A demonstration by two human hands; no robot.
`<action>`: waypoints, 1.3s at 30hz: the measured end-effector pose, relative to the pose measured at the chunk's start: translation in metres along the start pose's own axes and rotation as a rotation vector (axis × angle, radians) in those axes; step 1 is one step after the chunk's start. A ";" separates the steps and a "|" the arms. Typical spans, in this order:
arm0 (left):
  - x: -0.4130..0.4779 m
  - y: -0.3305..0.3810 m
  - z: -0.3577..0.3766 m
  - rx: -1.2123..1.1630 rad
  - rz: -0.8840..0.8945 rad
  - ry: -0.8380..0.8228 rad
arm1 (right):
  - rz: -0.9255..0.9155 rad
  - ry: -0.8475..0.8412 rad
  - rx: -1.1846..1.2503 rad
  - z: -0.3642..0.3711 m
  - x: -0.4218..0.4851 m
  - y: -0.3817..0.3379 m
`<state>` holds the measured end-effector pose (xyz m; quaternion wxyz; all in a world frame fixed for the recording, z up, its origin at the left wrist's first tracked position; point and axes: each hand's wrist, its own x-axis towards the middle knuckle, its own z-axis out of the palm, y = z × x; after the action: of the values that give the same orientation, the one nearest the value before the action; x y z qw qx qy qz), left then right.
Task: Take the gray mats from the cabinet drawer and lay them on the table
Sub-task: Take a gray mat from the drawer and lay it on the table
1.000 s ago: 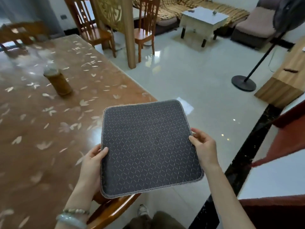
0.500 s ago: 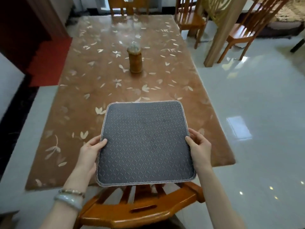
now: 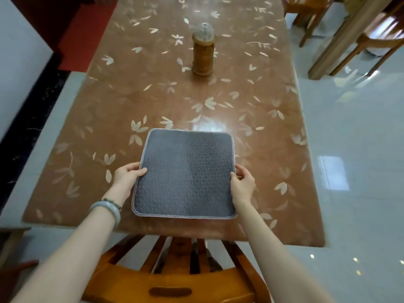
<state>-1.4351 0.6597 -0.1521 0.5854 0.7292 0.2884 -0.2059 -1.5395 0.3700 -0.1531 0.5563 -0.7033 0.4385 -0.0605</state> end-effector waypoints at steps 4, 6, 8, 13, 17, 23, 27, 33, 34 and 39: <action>0.008 -0.005 0.001 0.365 0.151 0.071 | -0.025 -0.037 -0.159 0.010 0.004 0.014; 0.011 -0.012 -0.002 0.447 0.214 0.089 | -0.053 -0.053 -0.225 0.010 0.003 0.018; 0.012 -0.016 -0.005 0.492 0.235 0.112 | -0.085 -0.058 -0.289 0.011 0.002 0.021; 0.008 -0.030 -0.013 0.537 0.237 0.123 | -0.141 -0.056 -0.390 0.009 -0.008 0.032; 0.002 -0.035 -0.014 0.539 0.260 0.128 | -0.179 -0.069 -0.414 0.008 -0.013 0.036; 0.001 -0.048 -0.011 0.564 0.339 0.170 | -0.179 -0.037 -0.437 0.010 -0.016 0.043; 0.004 -0.052 -0.012 0.586 0.341 0.177 | -0.138 -0.051 -0.475 0.013 -0.013 0.042; 0.024 -0.017 0.012 1.042 0.778 -0.028 | -0.470 0.013 -0.725 0.045 0.013 0.001; 0.033 -0.005 0.023 1.130 0.837 -0.087 | -0.555 -0.054 -0.775 0.060 0.019 -0.011; 0.073 0.034 0.071 1.488 0.970 -0.258 | -0.746 -0.398 -1.033 0.130 0.047 -0.030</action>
<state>-1.3551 0.5982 -0.1899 0.0120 0.9328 -0.3273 -0.1501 -1.4196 0.4322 -0.1954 0.1600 -0.9817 0.0274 0.1000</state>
